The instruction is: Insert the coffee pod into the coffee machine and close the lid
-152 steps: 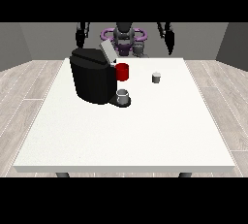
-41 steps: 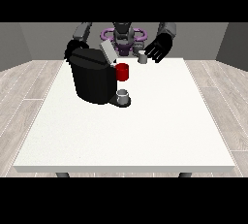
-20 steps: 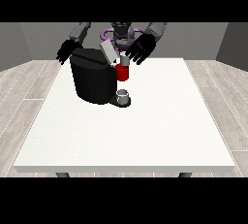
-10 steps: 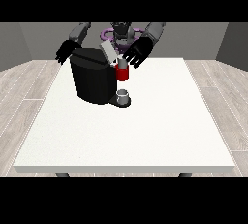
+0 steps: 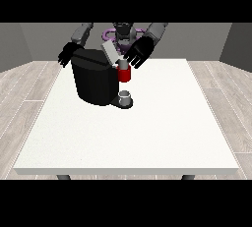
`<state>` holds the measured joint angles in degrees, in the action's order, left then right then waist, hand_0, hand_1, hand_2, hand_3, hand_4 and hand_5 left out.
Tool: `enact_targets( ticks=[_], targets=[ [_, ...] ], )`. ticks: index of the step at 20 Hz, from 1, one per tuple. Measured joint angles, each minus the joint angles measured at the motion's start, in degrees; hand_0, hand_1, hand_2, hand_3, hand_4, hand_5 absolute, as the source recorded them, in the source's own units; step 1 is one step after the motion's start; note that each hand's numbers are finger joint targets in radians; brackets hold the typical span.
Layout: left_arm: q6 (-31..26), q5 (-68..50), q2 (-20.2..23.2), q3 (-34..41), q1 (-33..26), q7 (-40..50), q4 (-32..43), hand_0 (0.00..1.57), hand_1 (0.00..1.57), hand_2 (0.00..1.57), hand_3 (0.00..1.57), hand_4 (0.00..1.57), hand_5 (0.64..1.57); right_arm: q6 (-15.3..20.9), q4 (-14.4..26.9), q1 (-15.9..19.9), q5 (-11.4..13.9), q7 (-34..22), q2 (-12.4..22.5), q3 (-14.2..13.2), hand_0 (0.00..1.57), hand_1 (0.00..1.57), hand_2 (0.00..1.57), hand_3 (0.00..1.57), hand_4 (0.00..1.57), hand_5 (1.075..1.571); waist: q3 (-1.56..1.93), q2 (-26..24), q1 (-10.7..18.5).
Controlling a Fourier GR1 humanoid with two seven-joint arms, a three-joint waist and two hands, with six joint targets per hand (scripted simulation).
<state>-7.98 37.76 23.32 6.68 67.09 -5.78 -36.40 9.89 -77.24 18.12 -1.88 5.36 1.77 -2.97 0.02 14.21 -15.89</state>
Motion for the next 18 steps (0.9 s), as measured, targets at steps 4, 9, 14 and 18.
enact_targets(
  ticks=[4,9,14,18],
  targets=[
    [0.2,0.3,0.4,0.1,-0.2,-1.0,0.2,1.25,1.25,1.28,1.18,0.48,1.571,0.7,-0.2,-0.3,0.5,0.5,-0.6,0.6,0.0,0.0,0.0,0.0,0.44,1.571,0.02,0.5,0.0],
    [-0.6,0.2,1.2,0.8,0.2,-0.4,0.9,1.2,1.2,1.24,1.14,0.47,1.571,-1.2,-0.6,0.8,-0.9,-1.0,1.2,-0.5,0.0,0.0,0.0,0.0,0.42,1.571,0.05,0.9,-0.7],
    [-1.4,0.5,1.6,0.7,-0.3,-1.3,1.4,1.15,1.15,1.18,1.02,0.45,1.571,-0.5,-1.4,0.3,-0.5,-2.2,0.9,-0.1,0.0,0.0,0.0,0.0,0.34,1.571,0.04,0.6,-0.8],
    [-1.3,1.4,1.5,0.2,-0.1,-1.0,1.3,1.09,1.09,1.13,0.96,0.4,1.571,-1.1,-1.2,0.3,-0.9,-2.2,1.6,-0.5,0.0,0.0,0.0,0.0,0.44,1.571,0.02,0.4,-0.7]
  ],
)
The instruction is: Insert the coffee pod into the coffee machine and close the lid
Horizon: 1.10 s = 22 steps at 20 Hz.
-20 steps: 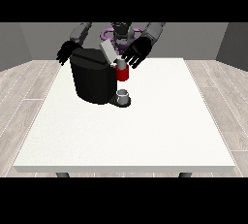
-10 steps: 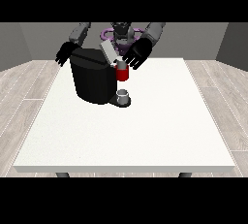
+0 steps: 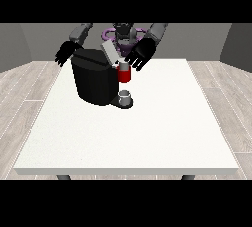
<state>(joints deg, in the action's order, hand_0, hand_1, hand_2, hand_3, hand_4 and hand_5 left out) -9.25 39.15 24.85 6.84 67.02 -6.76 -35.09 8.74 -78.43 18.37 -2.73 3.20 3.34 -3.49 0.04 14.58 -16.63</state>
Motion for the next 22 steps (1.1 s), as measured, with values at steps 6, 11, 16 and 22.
enact_targets(
  ticks=[6,11,16,22],
  targets=[
    [-0.1,0.5,1.0,-0.1,0.2,-1.8,-0.2,1.07,1.07,1.12,0.97,0.36,1.571,0.3,-0.1,0.0,-0.2,1.5,-0.4,-0.4,0.0,0.0,0.0,0.0,0.42,1.571,0.02,1.0,0.6],
    [-0.3,1.1,0.3,-0.5,0.5,-1.4,-0.3,0.57,0.57,0.81,0.64,0.24,1.571,0.5,0.7,0.9,-0.3,1.4,-0.1,-0.8,0.0,0.0,0.0,0.0,0.41,1.571,0.0,0.6,1.1],
    [-0.7,2.9,1.3,-2.2,-0.3,-3.9,-0.8,0.0,0.0,0.0,0.0,0.0,1.571,0.7,0.4,0.5,0.0,1.6,-0.3,-0.6,0.0,0.0,0.0,0.0,0.35,1.571,0.14,1.0,0.9],
    [-1.6,4.1,0.9,-2.9,-0.8,-3.5,-0.5,0.0,0.0,0.0,0.0,0.0,1.571,1.2,0.8,-0.3,0.4,1.0,-0.6,-0.2,0.0,0.0,0.0,0.0,0.38,1.571,0.08,-0.2,1.2]
  ],
)
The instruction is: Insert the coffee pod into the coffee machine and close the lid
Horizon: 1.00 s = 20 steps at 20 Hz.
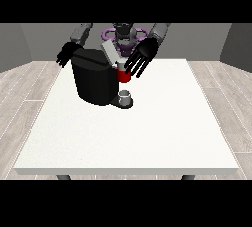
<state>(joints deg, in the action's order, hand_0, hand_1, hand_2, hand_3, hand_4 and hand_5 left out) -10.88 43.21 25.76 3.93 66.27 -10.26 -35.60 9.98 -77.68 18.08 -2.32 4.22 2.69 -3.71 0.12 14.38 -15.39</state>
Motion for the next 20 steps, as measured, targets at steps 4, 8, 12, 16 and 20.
enact_targets(
  ticks=[4,8,12,16,20],
  targets=[
    [-0.6,0.3,0.0,0.1,-0.8,0.2,0.4,0.0,0.0,0.0,0.0,0.0,1.571,-0.2,-0.2,-1.1,-0.1,0.1,0.0,0.1,0.0,0.0,0.0,0.0,0.41,1.571,-0.06,-1.4,0.2],
    [-1.1,0.5,-0.6,0.0,-1.6,0.2,0.1,0.0,0.0,0.0,0.0,0.0,1.571,0.1,-0.2,-2.0,0.0,-0.3,-0.4,0.4,0.0,0.0,0.0,0.0,0.43,1.571,-0.09,-3.1,0.9],
    [-1.4,0.4,-1.5,0.2,-2.7,0.8,-0.7,0.0,0.0,0.0,0.0,0.0,1.571,-0.2,0.5,-3.2,-0.8,0.4,-0.6,-0.2,0.0,0.0,0.0,0.0,0.43,1.571,-0.1,-5.1,2.1],
    [-1.8,-2.7,-4.3,2.3,-5.6,1.4,-1.4,0.0,0.0,0.0,0.0,0.0,1.571,-1.3,1.3,-6.4,-1.6,1.7,0.2,-1.2,0.0,0.0,0.0,0.0,0.4,1.571,-0.11,-8.9,3.9],
    [-1.2,-9.4,-7.3,8.1,-9.8,-0.4,-1.3,0.0,0.0,0.0,0.0,0.26,1.571,-1.1,0.3,-9.0,-2.0,1.1,0.1,-1.3,0.0,0.0,0.0,0.0,0.49,1.571,-0.16,-13.0,6.2]
  ],
)
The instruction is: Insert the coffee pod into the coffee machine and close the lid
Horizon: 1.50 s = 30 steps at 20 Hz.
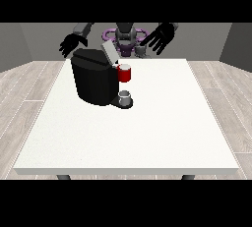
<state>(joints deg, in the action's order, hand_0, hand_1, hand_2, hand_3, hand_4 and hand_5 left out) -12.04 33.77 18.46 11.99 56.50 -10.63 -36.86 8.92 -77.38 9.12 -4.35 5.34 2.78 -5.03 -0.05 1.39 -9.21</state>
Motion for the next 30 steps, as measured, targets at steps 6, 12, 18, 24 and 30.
enact_targets(
  ticks=[6,12,18,24,30],
  targets=[
    [0.1,-8.3,-7.3,5.3,-8.2,-2.7,-0.5,0.0,0.0,0.0,0.0,0.0,1.571,-1.6,-0.5,-3.1,0.5,0.1,2.5,-0.3,0.0,0.0,0.0,0.0,0.35,1.571,0.0,-7.2,5.1],
    [-0.8,-13.6,-11.4,8.2,-15.7,-3.5,-1.1,0.0,0.0,0.0,0.0,0.09,1.571,-5.9,-4.3,-3.2,-0.8,-4.2,5.3,0.8,0.0,0.0,0.0,0.0,0.0,1.571,0.01,-13.8,8.1],
    [-3.4,-17.8,-14.0,8.9,-20.0,-3.0,-3.8,0.0,0.0,0.0,0.0,0.0,1.571,-6.9,-6.1,0.9,-0.8,-7.3,6.9,1.0,0.0,0.0,0.0,0.0,0.0,1.571,0.03,-15.2,12.6],
    [-4.6,-21.5,-16.3,7.7,-24.6,-2.9,-8.4,0.0,0.0,0.0,0.0,0.0,1.571,-8.2,-5.9,3.5,1.0,-7.5,7.4,2.7,0.0,0.0,0.0,0.0,0.24,1.571,0.04,-14.1,15.6],
    [-7.1,-25.0,-16.8,6.1,-29.5,-0.7,-15.7,0.0,0.0,0.0,0.0,0.11,1.571,-9.8,-4.3,5.1,2.2,-6.7,7.7,3.4,0.0,0.0,0.0,0.0,0.0,1.571,0.04,-12.4,17.5]
  ],
)
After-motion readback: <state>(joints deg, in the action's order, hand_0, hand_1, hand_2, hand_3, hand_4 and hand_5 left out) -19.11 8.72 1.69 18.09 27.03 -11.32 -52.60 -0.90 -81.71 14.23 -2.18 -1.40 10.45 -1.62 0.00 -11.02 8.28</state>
